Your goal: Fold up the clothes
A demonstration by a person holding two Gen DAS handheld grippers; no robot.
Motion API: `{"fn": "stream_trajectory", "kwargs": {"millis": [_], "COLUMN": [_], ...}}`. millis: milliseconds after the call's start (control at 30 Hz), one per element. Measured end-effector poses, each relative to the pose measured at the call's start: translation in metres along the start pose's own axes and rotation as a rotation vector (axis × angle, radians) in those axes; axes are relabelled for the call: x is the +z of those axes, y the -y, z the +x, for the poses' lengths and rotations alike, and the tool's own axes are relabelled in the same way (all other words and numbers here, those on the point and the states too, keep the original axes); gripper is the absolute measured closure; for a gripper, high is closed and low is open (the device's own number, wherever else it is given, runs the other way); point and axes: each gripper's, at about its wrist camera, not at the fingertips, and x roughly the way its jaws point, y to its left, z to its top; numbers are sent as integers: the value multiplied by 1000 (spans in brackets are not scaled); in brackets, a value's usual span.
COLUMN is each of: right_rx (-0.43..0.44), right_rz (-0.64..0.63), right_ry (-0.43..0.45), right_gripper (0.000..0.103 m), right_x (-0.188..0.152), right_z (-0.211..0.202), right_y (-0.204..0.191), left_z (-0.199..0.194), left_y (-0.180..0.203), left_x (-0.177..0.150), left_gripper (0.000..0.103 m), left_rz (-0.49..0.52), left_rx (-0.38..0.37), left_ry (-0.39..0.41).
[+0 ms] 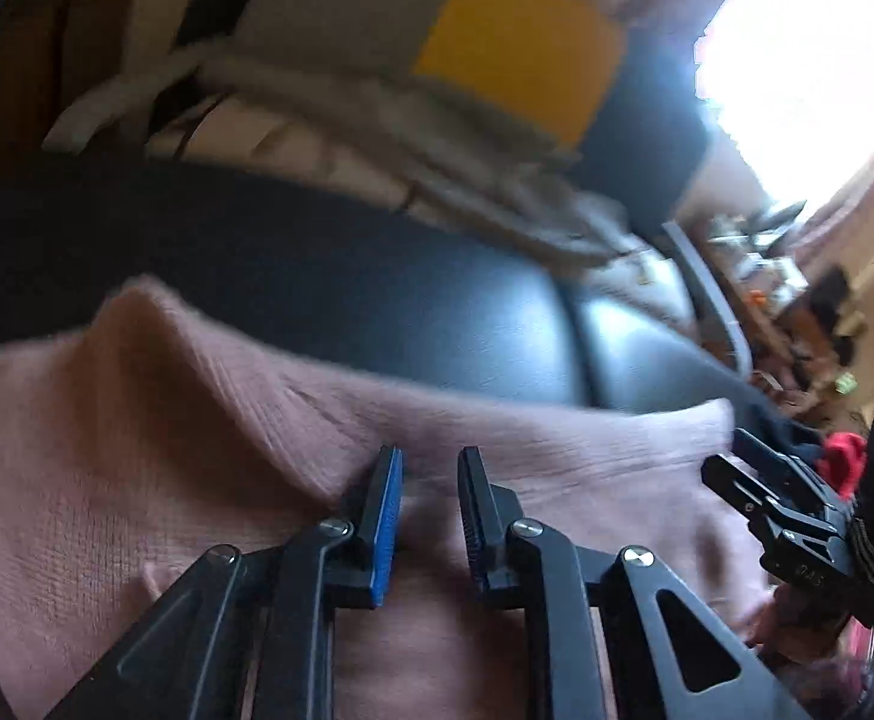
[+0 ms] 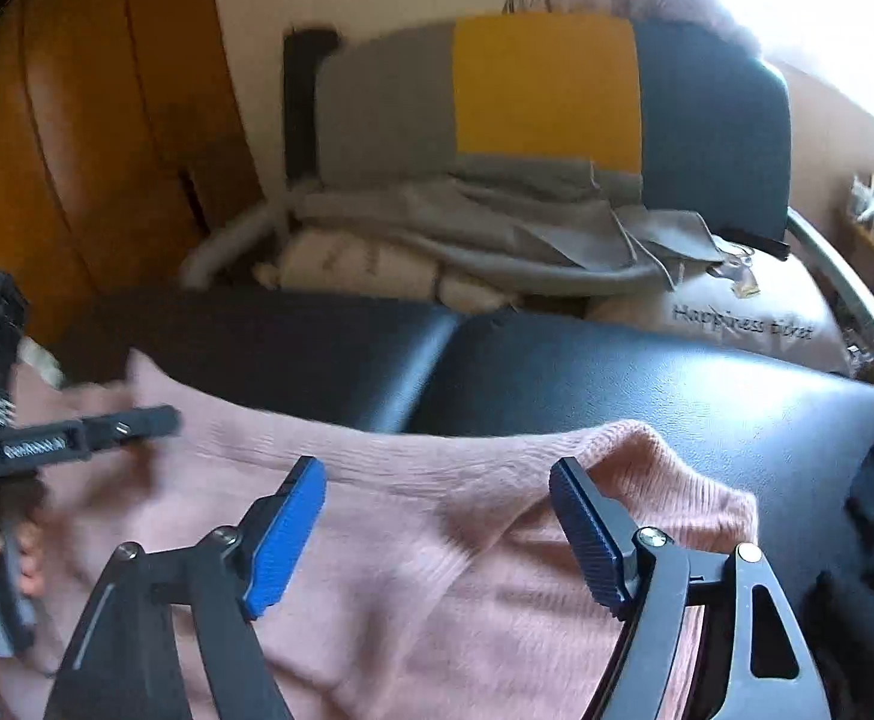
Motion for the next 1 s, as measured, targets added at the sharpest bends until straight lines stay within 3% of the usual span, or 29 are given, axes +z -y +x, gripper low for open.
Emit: {"fn": "stream_trajectory", "kwargs": {"millis": [100,300,500,633,700,767,833,900,1000], "right_rx": [-11,-17,-32,-49,-63,-22,65,127,83], "right_rz": [17,25,34,73,62,27,-8,-38,-49], "right_ry": [-77,-80,-67,-38,22,100,117,83,-38], "right_gripper": [18,8,5,5,5,5,2,1,0], "right_x": [-16,-18,-19,-19,-17,-14,-7,0,-2], "right_z": [33,42,39,28,12,-6,-11,0,37], "right_y": [7,8,11,17,13,4,-6,-13,-13], "left_z": [1,2,1,2,3,1,1,0,0], "left_y": [-11,-34,-36,-34,-35,-36,-37,-38,-39], "left_x": [-13,-13,-13,-11,-9,-11,-12,-12,-13], "left_gripper": [85,89,90,90,90,90,90,90,90], "left_rz": [-24,-120,-129,-132,-131,-130,-132,-133,-136], "left_rx": [-61,-163,-171,-174,-173,-173,-176,-178,-184], "left_ry": [62,81,90,91,91,92,93,93,95]}}
